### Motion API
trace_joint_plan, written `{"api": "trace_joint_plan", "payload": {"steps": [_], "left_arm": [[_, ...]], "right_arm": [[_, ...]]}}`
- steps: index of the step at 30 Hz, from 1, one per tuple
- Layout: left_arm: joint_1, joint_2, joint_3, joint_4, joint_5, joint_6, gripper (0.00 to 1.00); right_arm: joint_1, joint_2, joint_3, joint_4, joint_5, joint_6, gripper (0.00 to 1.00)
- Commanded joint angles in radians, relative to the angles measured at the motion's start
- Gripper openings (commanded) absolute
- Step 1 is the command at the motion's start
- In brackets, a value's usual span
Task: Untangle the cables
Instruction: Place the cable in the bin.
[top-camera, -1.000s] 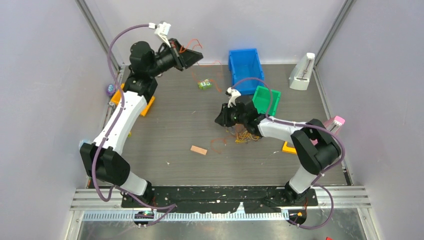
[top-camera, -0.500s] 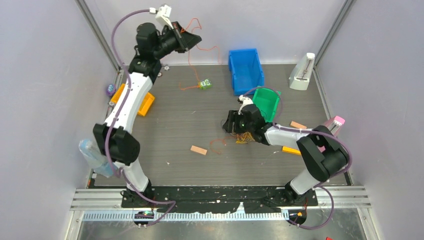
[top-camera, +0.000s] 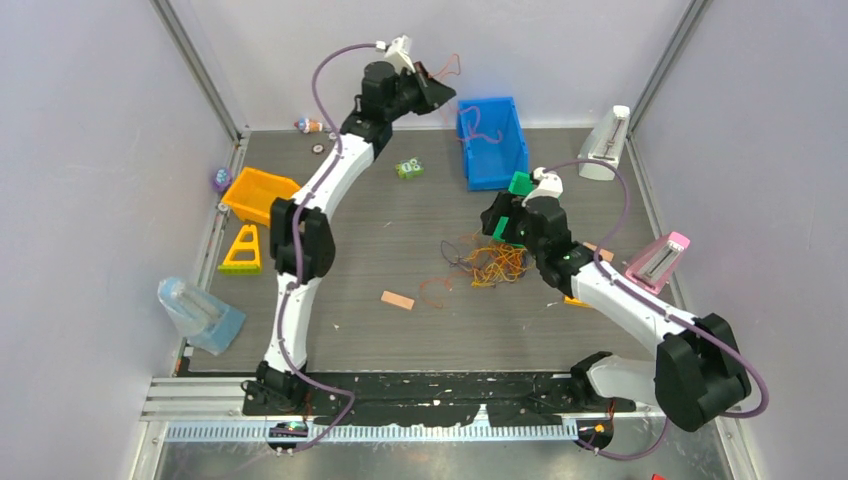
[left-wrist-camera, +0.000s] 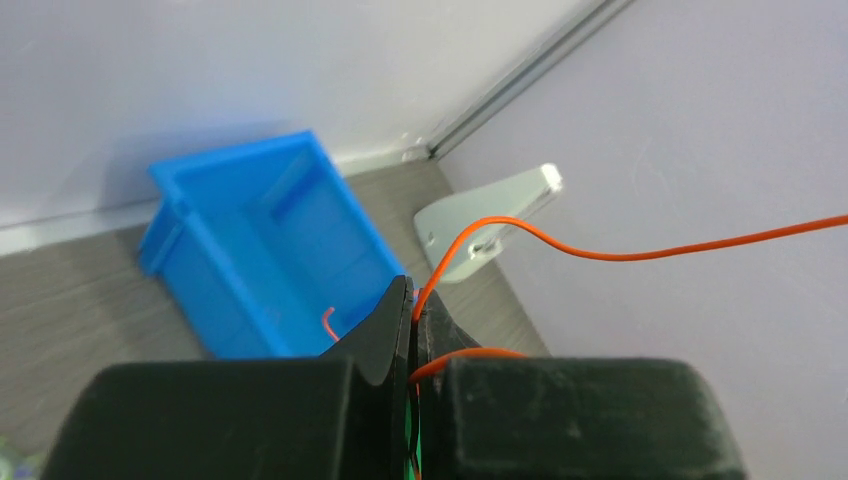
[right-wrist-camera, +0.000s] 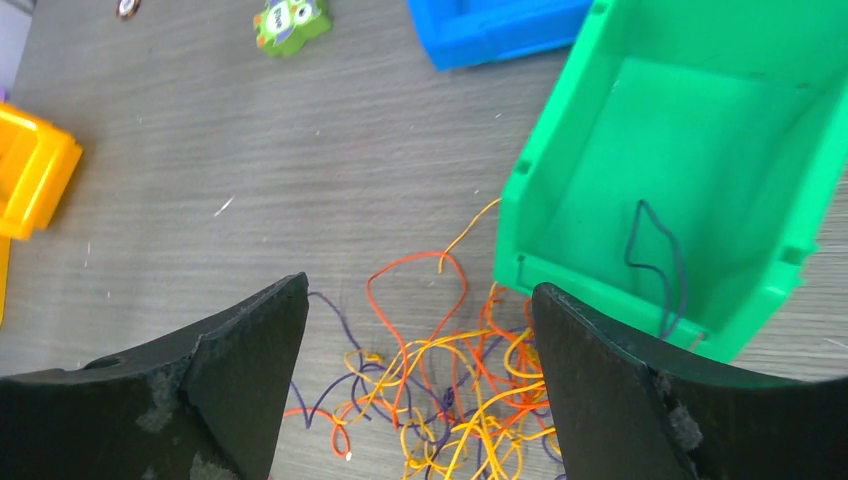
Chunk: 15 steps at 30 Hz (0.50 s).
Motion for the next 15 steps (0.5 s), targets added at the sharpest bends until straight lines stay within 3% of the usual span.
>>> {"api": "trace_joint_plan", "payload": {"steps": [1,4,9,13,15], "left_arm": [[-0.028,0.139,0.168,0.251,-0.048,-0.146,0.0],[-0.047,0.225,0.231,0.341,-0.128,-0.195,0.0],[-0.08,0.321,0.31,0.339,-0.268,-0.181,0.03],[-0.094,0.348,0.333,0.292,-0.295,-0.146,0.48],[-0.097,0.339,0.333,0.256,-0.295,-0.114,0.65]], "right_arm": [[-0.038,-0.051,0.039,-0.026,0.065,0.021,0.87],[-0.064,-0.051,0.044,-0.03,0.061,0.028,0.86],[-0.124,-0.063,0.038,-0.031,0.038,0.04,0.86],[-0.153,-0.067,0.038,-0.032,0.021,0.043,0.86],[-0.162,-0.064,0.038,-0.032,0.016,0.047,0.86]]}}
